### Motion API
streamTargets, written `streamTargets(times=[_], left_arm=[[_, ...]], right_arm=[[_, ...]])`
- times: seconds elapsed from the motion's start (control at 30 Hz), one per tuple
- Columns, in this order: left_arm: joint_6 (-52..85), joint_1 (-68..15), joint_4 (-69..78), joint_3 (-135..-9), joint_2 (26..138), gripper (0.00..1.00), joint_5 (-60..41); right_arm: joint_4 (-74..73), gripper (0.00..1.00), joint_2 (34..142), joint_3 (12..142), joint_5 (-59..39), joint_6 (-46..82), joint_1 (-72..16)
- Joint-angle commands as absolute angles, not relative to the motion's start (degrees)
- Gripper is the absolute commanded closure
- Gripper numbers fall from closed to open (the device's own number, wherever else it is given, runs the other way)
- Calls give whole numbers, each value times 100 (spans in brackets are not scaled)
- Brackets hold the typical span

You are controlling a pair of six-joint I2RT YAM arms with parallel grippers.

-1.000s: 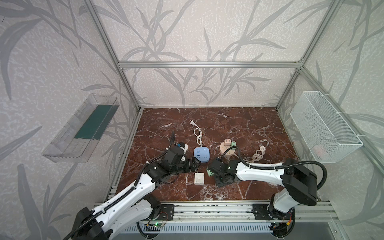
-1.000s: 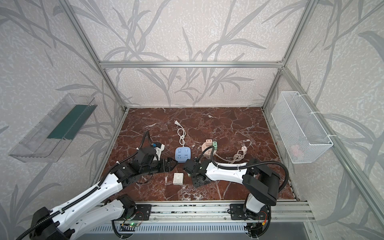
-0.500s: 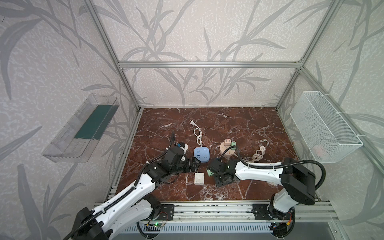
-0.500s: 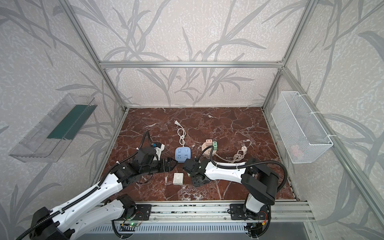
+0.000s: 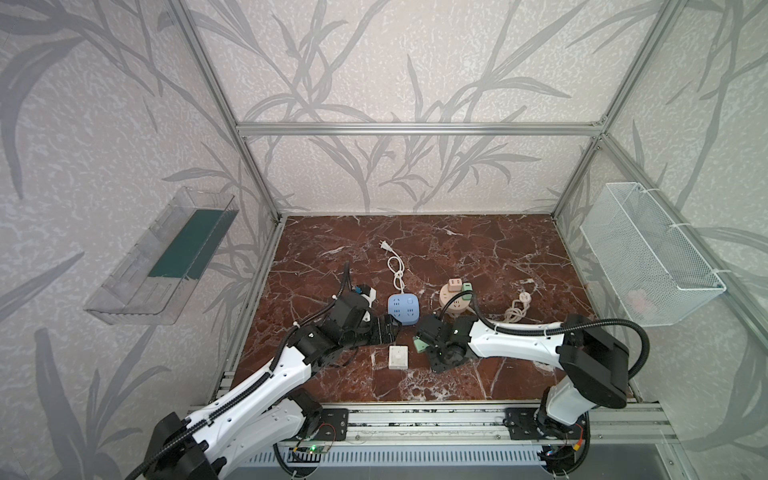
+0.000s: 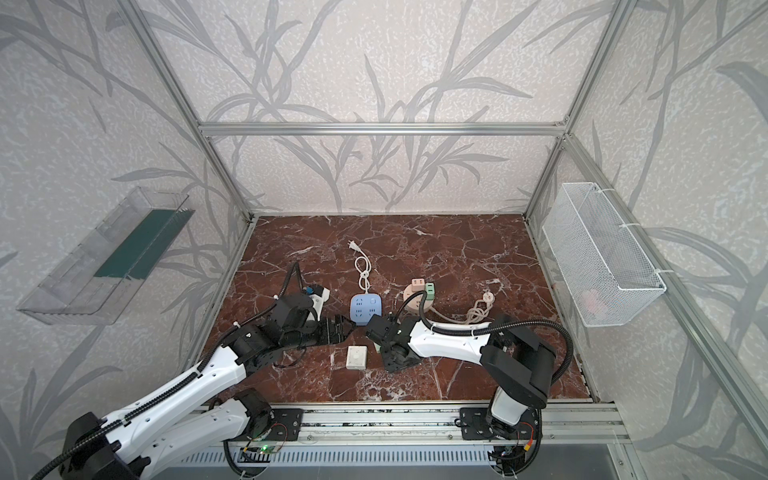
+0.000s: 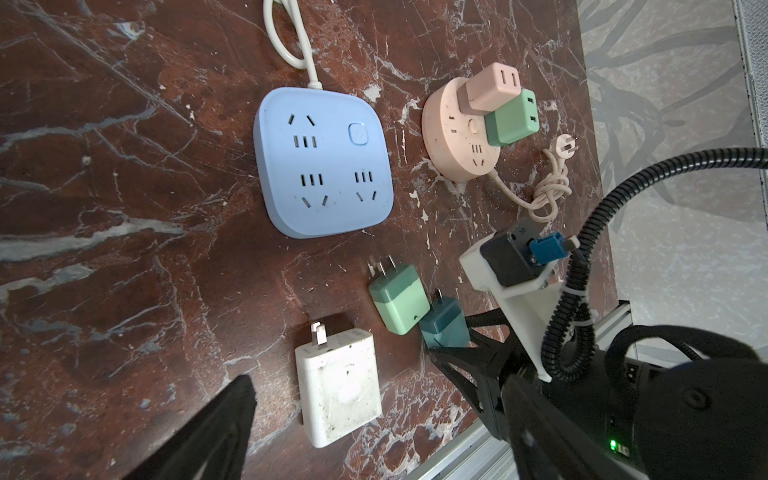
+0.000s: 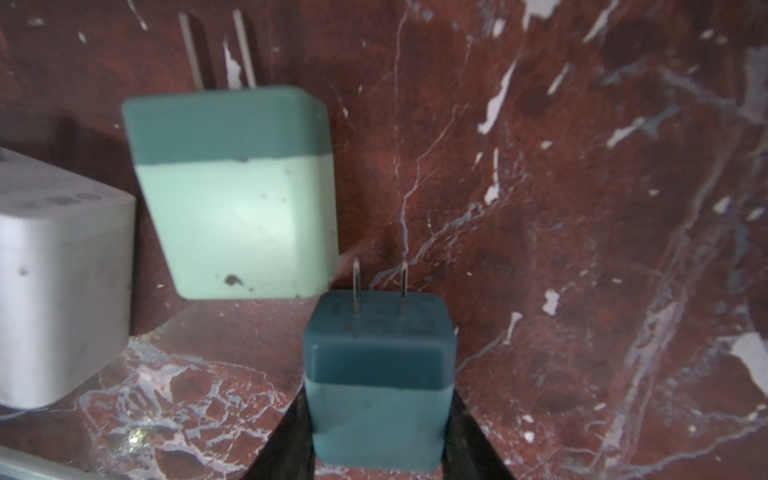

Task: Insert the plug
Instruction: 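Move the teal charger toward the left gripper while the left gripper reaches to it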

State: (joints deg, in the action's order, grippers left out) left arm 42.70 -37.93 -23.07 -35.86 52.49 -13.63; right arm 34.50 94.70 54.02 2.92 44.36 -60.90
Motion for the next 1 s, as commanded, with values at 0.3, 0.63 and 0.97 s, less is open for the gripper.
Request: streamTargets(times=[0.3,0.63,0.97], left_arm=[[4173,-3809,-2415,-3723,5177,10,-1363],[4258,-3824,-1735,-3864,5361,15,-2194],[4841,-3914,-614,-3879,5511,26,-2976]], right_arm=[[4439,100,8587,5498,801,3887,-6039],[4662,100,7450,6047,505,2564,-6031],[4428,100,7291,6456,281,1941,-6033]])
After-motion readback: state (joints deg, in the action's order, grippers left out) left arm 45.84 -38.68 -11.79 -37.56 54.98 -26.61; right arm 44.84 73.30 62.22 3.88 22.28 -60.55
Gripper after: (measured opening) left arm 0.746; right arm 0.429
